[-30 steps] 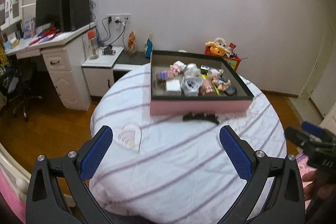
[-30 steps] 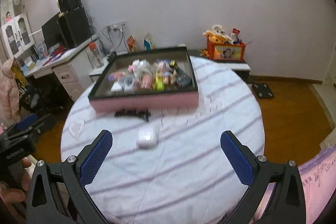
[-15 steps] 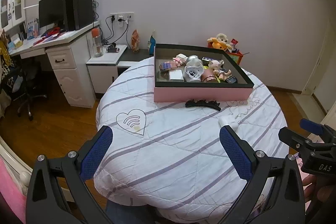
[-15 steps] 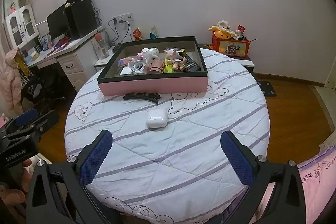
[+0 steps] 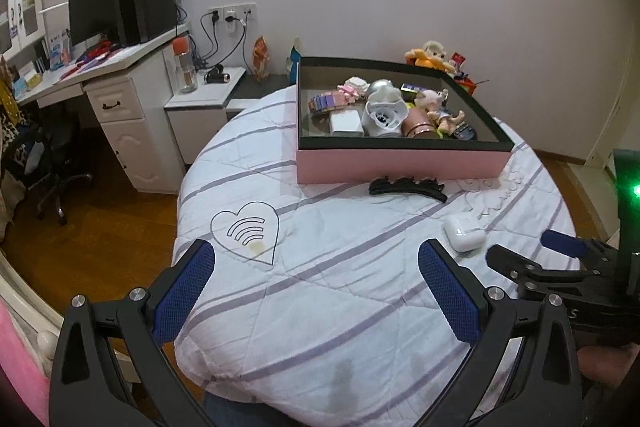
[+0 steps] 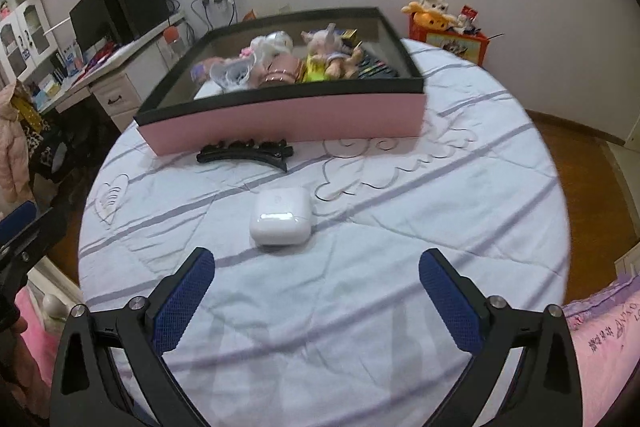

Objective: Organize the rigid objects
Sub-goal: 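Move both tools back toward the black hair clip and white earbud case, then grasp the black hair clip with the left tool while the right tool grasps the earbud case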

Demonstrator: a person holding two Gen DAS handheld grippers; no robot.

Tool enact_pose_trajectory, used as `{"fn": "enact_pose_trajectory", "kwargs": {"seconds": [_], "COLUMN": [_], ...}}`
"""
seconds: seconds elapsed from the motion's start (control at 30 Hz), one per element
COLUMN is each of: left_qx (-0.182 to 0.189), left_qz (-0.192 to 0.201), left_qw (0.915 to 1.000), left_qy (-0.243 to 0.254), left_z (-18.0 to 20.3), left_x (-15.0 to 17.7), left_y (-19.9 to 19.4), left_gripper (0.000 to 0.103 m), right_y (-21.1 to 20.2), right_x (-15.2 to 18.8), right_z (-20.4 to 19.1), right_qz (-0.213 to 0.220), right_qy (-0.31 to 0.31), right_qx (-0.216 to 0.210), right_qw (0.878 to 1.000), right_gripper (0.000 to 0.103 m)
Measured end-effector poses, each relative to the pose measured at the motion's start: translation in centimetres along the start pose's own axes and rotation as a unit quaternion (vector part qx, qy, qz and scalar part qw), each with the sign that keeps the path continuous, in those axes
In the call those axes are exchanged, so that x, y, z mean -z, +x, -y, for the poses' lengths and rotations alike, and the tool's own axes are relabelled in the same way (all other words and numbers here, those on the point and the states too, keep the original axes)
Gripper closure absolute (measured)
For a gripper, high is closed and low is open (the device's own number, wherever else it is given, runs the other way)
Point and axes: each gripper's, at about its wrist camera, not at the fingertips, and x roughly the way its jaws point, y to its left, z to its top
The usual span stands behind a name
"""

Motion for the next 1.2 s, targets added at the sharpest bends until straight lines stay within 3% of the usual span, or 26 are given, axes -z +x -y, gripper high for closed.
{"fn": "enact_pose_trajectory", "kwargs": {"seconds": [0.13, 0.23, 0.27, 0.37, 0.43, 0.47, 0.7, 1.03, 1.2], "left_qx": [-0.001, -0.003, -0.003, -0.003, -0.002, -0.001, 0.014, 0.071, 0.06], "left_qz": [-0.012, -0.021, -0.023, -0.028, -0.032, -0.033, -0.033, -0.058, -0.08], "left_qw": [0.9999, 0.9998, 0.9997, 0.9995, 0.9995, 0.9994, 0.9994, 0.9957, 0.9949], "left_qy": [-0.003, -0.005, -0.006, -0.01, -0.01, -0.009, 0.0, 0.009, 0.016], "left_z": [-0.1, -0.3, -0.3, -0.5, -0.5, -0.3, 1.4, 6.8, 8.6], "left_x": [-0.2, -0.2, -0.2, -0.2, -0.2, -0.2, -0.9, -2.9, -3.4], "left_y": [1.8, 2.8, 3.0, 3.8, 4.2, 4.4, 5.5, 10.2, 13.0], "left_gripper": [0.0, 0.0, 0.0, 0.0, 0.0, 0.0, 0.0, 0.0, 0.0], "right_y": [2.0, 3.8, 4.2, 4.8, 4.7, 4.6, 3.7, 1.9, 2.1], "right_x": [-0.9, -1.3, -1.4, -1.0, -0.9, -0.9, -0.4, -0.6, -0.7], "right_z": [-0.7, -1.2, -1.4, -1.9, -2.0, -2.0, -0.6, 3.1, 4.3], "right_qz": [-0.011, -0.027, -0.033, -0.029, -0.026, -0.022, -0.01, -0.002, -0.002], "right_qy": [-0.012, -0.022, -0.025, -0.041, -0.045, -0.046, -0.028, -0.002, 0.006], "right_qx": [-0.001, 0.001, 0.001, 0.013, 0.011, 0.01, -0.011, 0.005, 0.003], "right_qw": [1.0, 0.999, 0.999, 0.999, 0.999, 0.999, 0.999, 1.0, 1.0], "right_gripper": [0.005, 0.022, 0.033, 0.037, 0.048, 0.058, 0.059, 0.059, 0.059]}}
